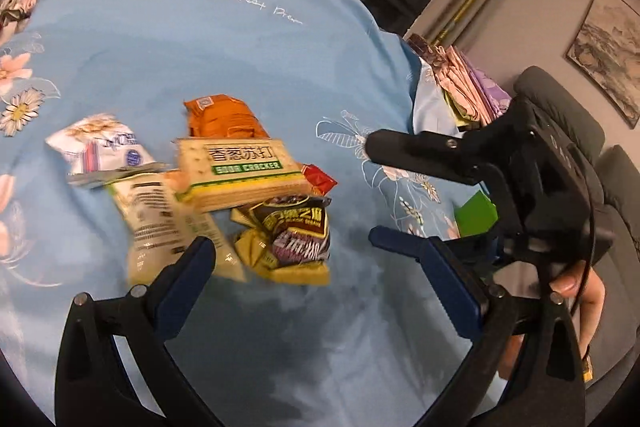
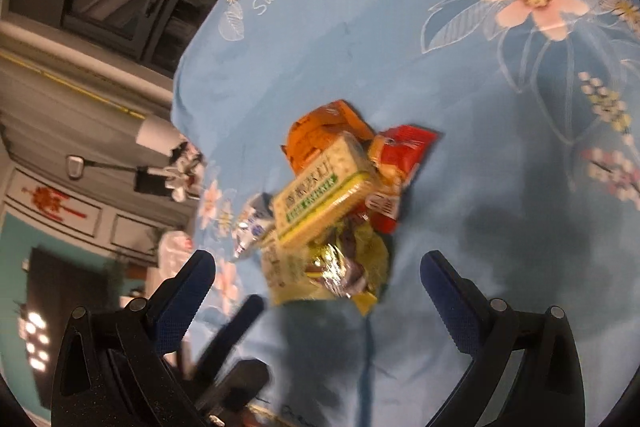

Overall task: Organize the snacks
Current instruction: 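Return the right gripper to the pile and grasp the dark chocolate-wafer bag, then carry the chocolate-wafer bag into the box and open the right gripper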

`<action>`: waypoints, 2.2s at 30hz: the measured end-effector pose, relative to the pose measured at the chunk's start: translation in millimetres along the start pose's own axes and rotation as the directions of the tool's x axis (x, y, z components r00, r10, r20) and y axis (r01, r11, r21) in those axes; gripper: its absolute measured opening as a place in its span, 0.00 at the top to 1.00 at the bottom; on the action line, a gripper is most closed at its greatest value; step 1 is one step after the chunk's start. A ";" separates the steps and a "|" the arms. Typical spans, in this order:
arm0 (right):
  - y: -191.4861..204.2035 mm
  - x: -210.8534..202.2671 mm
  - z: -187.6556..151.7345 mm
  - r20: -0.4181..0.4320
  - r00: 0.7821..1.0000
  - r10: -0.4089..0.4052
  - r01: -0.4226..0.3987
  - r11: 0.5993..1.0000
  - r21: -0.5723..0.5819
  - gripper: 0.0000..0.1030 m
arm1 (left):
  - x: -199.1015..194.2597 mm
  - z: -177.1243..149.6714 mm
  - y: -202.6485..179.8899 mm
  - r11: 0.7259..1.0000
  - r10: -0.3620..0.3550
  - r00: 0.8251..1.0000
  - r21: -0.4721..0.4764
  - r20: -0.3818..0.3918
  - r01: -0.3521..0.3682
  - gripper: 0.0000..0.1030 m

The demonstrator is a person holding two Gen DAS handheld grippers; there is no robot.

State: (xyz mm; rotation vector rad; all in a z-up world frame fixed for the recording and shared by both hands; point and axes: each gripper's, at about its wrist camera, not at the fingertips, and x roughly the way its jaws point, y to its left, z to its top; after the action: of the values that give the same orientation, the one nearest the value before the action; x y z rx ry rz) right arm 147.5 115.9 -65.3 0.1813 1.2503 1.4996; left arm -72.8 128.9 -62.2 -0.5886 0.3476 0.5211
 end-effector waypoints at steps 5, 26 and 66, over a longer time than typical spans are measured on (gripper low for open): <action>-0.7 9.0 4.0 -0.020 1.000 -0.024 0.023 0.999 -0.041 0.01 | 18.0 1.5 -1.4 1.000 -0.014 1.000 0.020 -0.009 0.014 0.00; -20.2 35.3 10.9 -0.090 0.995 -0.042 0.037 0.998 -0.050 0.50 | 52.3 17.4 14.6 1.000 -0.029 0.992 0.009 -0.123 0.030 0.22; -11.5 -35.4 -4.8 0.032 0.998 -0.062 0.064 0.995 -0.076 0.69 | 19.2 3.7 -44.9 0.988 -0.080 0.989 0.121 -0.124 0.095 0.57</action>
State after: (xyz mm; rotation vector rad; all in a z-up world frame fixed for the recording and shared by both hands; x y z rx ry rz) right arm 164.4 83.0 -58.7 0.1122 1.1622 1.4830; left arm -31.6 106.2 -48.5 -0.5105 0.4619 0.3769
